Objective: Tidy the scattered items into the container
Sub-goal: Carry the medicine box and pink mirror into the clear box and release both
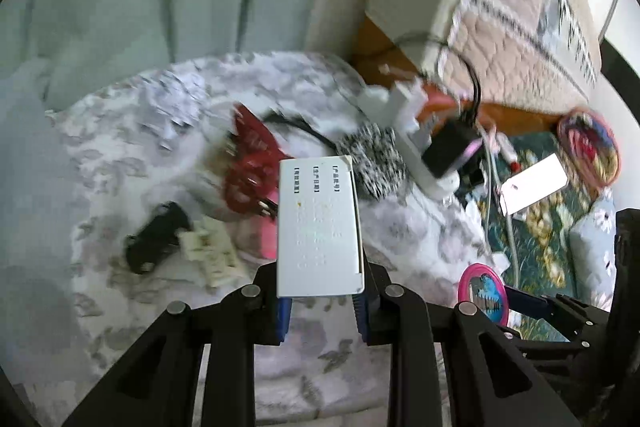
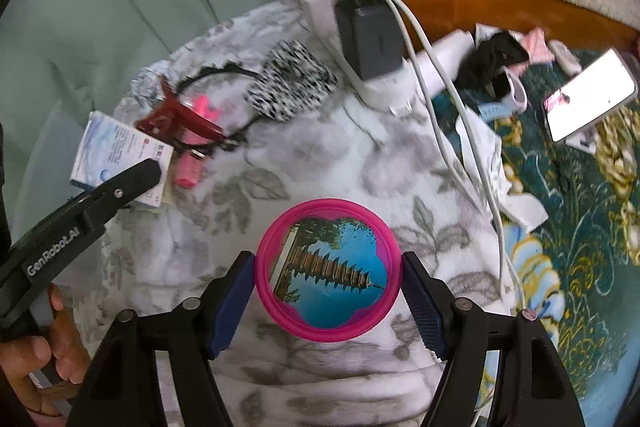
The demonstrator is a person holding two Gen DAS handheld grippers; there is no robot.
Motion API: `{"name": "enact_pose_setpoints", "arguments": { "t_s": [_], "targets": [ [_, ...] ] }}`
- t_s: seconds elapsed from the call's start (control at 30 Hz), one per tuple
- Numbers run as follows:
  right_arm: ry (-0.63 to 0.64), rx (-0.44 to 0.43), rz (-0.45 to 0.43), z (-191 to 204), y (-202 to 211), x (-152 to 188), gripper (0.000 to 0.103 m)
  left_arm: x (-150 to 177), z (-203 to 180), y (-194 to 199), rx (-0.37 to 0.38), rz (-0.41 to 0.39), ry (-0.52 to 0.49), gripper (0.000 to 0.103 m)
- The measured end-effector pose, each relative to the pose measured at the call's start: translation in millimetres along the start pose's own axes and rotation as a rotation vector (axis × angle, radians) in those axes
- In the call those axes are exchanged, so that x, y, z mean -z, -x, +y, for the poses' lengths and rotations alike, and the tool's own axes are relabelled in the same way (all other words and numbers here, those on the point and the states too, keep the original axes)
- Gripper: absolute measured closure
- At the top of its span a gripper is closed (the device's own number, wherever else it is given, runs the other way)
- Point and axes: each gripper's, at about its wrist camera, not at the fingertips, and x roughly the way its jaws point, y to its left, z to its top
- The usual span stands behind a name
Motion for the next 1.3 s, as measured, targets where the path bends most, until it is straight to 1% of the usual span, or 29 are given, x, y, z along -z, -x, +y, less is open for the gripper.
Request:
{"name": "enact_pose_setpoints", "arguments": {
  "t_s": [0.13, 0.23, 0.37, 0.5, 0.6, 0.67, 0.7, 0.73, 0.8, 0.93, 1.03, 1.17, 1.3],
  "targets": [
    [0.048, -0.012, -0.041, 22.2, 19.0, -5.7, 0.028, -5.3, 20.5, 39.7, -0.017, -0.096, 0.044, 0.077],
    [0.105, -0.022, -0.065, 46.7, 32.3, -16.3, 0.028, -10.1, 37.6, 68.2, -0.024, -0.172, 0.077, 0.077],
    [0.214, -0.036, -0.116, 95.5, 55.5, -30.0, 0.028, -12.0, 67.3, 113.7, -0.02, -0.283, 0.127, 0.077],
    [0.298, -0.091, -0.165, 146.3, 69.4, -38.9, 0.028, -8.6, 99.9, 148.7, -0.047, -0.356, 0.173, 0.077],
    [0.376, -0.115, -0.172, 188.5, 72.3, -41.9, 0.028, 0.4, 129.4, 174.6, -0.079, -0.408, 0.217, 0.077],
    [0.421, -0.114, -0.182, 215.2, 73.0, -41.0, 0.028, 5.6, 149.1, 187.0, -0.109, -0.426, 0.246, 0.077],
    [0.437, -0.129, -0.191, 226.3, 74.2, -39.8, 0.028, 7.5, 160.0, 192.1, -0.13, -0.428, 0.26, 0.077],
    [0.45, -0.155, -0.203, 238.1, 76.5, -38.3, 0.028, 9.4, 172.7, 197.0, -0.16, -0.428, 0.279, 0.077],
    [0.483, -0.21, -0.221, 262.7, 80.6, -33.9, 0.028, 15.6, 192.4, 203.4, -0.192, -0.438, 0.325, 0.077],
    [0.579, -0.235, -0.209, 301.7, 76.6, -24.0, 0.028, 30.5, 227.6, 213.7, -0.239, -0.446, 0.415, 0.077],
    [0.642, -0.262, -0.196, 328.9, 73.0, -16.7, 0.028, 40.3, 249.3, 217.3, -0.273, -0.437, 0.464, 0.077],
    [0.703, -0.294, -0.192, 358.4, 69.3, -9.7, 0.028, 48.1, 267.7, 218.8, -0.301, -0.416, 0.5, 0.077],
    [0.726, -0.337, -0.198, 379.7, 64.3, -7.2, 0.028, 52.9, 276.4, 214.5, -0.314, -0.382, 0.506, 0.077]
  ]
}}
